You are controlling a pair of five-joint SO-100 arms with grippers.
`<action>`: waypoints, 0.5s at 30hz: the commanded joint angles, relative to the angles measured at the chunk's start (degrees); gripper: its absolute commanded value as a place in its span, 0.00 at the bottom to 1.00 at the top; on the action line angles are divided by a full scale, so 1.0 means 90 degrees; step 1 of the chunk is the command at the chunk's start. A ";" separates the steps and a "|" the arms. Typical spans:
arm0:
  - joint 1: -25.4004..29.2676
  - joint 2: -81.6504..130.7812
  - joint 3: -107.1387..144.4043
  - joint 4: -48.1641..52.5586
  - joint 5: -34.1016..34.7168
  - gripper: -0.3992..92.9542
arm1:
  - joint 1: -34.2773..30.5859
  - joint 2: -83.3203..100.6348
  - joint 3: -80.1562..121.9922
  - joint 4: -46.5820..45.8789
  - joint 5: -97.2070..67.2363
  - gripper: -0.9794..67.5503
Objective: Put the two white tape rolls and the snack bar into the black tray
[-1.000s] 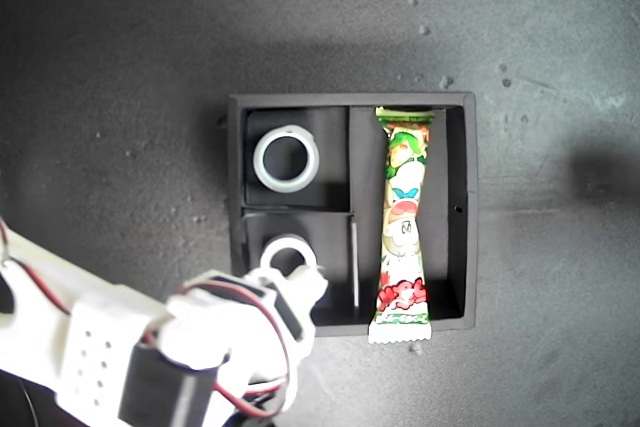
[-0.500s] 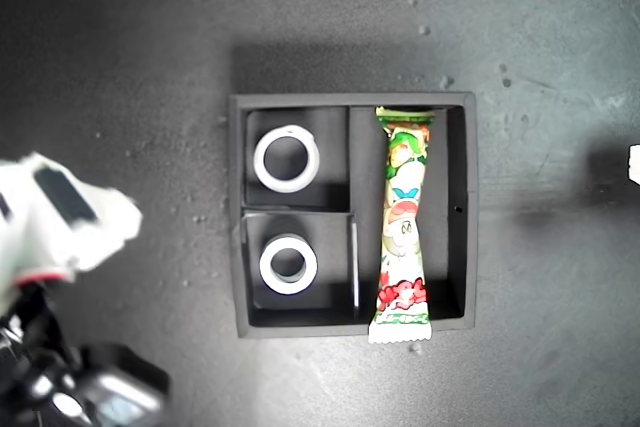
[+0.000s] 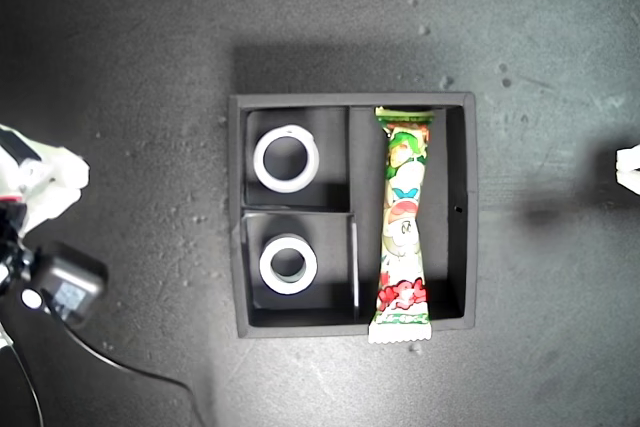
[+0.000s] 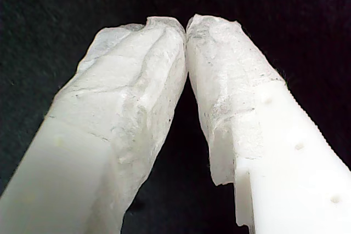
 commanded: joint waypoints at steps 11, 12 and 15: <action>0.0205 0.2539 0.2666 -0.0732 -0.0723 0.00 | -0.0137 -0.0010 0.0078 0.0322 0.0645 0.01; 0.0234 0.2793 0.2891 -0.0723 -0.0781 0.00 | -0.0117 -0.0010 0.0078 0.0322 0.0615 0.01; 0.0381 0.3447 0.3389 -0.0518 -0.1006 0.00 | 0.0029 0.0000 0.0078 0.0322 0.0244 0.01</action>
